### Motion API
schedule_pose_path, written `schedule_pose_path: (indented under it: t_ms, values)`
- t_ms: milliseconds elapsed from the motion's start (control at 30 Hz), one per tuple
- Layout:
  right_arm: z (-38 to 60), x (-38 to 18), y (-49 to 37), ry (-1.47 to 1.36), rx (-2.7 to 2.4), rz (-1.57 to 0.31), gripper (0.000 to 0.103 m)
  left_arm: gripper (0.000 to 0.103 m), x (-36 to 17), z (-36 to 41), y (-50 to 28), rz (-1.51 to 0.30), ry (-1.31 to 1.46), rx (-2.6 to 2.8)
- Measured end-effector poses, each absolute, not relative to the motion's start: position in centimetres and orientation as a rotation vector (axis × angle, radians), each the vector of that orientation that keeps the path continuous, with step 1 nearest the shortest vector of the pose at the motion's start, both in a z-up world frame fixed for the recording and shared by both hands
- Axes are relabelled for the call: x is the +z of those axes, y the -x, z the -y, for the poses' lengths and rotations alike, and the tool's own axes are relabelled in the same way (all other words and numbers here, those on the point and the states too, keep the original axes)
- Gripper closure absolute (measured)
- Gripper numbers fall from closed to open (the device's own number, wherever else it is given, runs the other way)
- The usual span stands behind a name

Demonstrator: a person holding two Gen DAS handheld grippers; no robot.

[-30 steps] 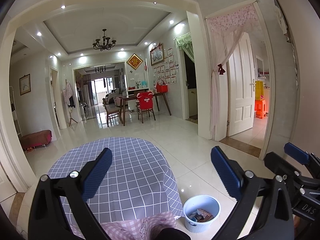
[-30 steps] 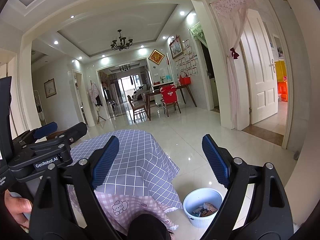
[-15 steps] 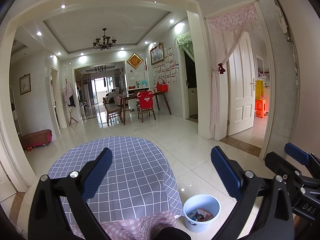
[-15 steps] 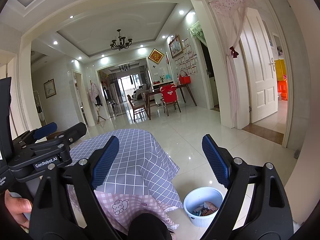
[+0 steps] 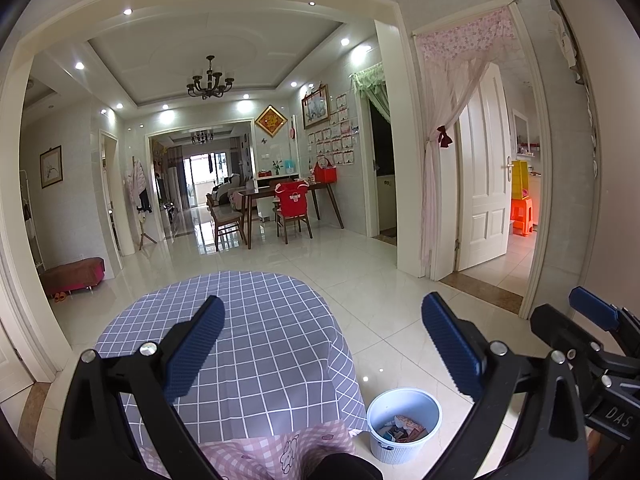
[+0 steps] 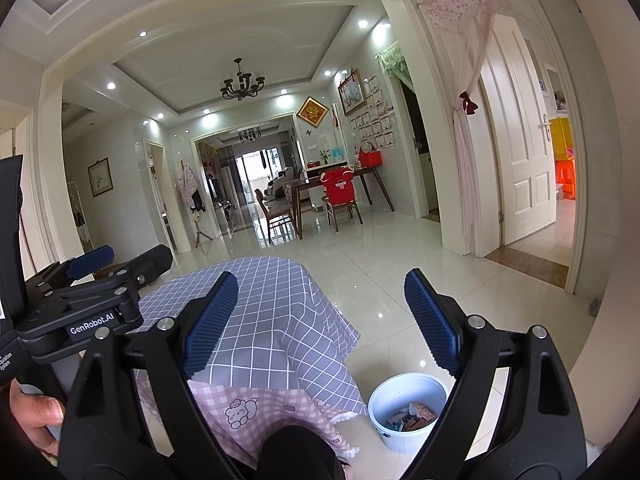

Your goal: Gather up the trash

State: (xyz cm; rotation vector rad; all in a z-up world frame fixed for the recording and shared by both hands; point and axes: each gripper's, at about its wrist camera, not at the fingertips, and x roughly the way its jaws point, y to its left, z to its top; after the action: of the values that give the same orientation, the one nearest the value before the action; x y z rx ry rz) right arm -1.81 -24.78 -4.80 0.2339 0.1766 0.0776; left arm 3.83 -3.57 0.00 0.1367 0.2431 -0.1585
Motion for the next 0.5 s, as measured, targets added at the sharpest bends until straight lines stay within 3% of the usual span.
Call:
schedule_pose_path:
  t_ms: [500]
  values:
    - [24.36, -5.02, 1.86, -0.237, 0.082, -0.181, 0.019, 0.006, -0.05, 3.55, -3.81, -0.243, -0.136, -0.158]
